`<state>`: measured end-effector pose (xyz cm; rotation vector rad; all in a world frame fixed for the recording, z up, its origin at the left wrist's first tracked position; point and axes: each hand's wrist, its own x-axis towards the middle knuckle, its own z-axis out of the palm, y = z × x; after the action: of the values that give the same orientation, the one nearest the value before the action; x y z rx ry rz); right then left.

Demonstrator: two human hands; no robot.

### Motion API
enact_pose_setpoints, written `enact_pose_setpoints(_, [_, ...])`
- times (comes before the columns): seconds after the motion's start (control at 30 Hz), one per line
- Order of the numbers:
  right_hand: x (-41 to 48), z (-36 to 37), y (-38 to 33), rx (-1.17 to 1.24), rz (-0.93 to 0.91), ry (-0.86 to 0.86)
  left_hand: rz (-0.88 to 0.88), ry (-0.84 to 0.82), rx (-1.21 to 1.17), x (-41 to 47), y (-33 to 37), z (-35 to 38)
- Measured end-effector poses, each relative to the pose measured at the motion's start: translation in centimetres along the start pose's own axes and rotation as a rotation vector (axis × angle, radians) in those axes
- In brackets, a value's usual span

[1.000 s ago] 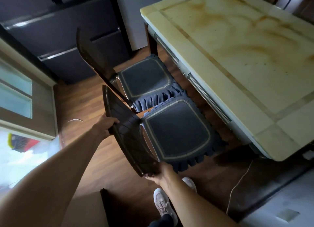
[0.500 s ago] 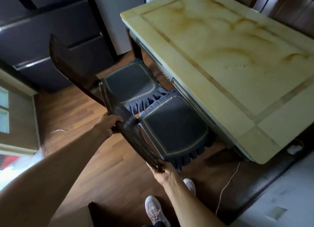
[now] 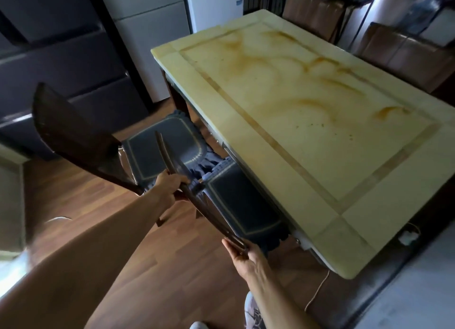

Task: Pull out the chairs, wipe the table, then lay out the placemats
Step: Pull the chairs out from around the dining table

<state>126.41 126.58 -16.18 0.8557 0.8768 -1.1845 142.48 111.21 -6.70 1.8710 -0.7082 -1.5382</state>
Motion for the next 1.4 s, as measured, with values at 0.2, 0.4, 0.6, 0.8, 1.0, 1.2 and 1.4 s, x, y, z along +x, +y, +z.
enact_pose_setpoints(0.2, [0.7, -0.3, -4.4, -0.003, -0.036, 0.025, -0.022, -0.012, -0.016, 0.5, 0.1, 4.3])
enact_pose_setpoints(0.4, [0.7, -0.7, -7.8, -0.049, -0.042, 0.047, 0.001, -0.055, -0.007, 0.1, 0.3, 8.1])
enact_pose_setpoints(0.6, [1.4, -0.7, -9.9, -0.077, -0.093, 0.063, 0.006, -0.064, 0.020, 0.1, 1.0, 10.4])
enact_pose_setpoints(0.8, [0.7, -0.2, -9.8, -0.016, -0.067, 0.023, 0.007, -0.051, 0.050, 0.4, 1.1, 10.5])
enact_pose_setpoints(1.0, [0.6, -0.3, -9.6, -0.009, -0.048, 0.038, -0.001, -0.072, 0.061, 0.5, 0.8, 10.1])
enact_pose_setpoints(1.2, [1.6, -1.0, -10.1, -0.187, -0.057, 0.038, 0.005, -0.100, 0.078, 0.3, 0.9, 9.9])
enact_pose_setpoints(1.4, [-0.6, 0.9, -12.7, -0.803, -0.127, 0.169, -0.009, -0.214, 0.035, -1.0, 2.1, 8.5])
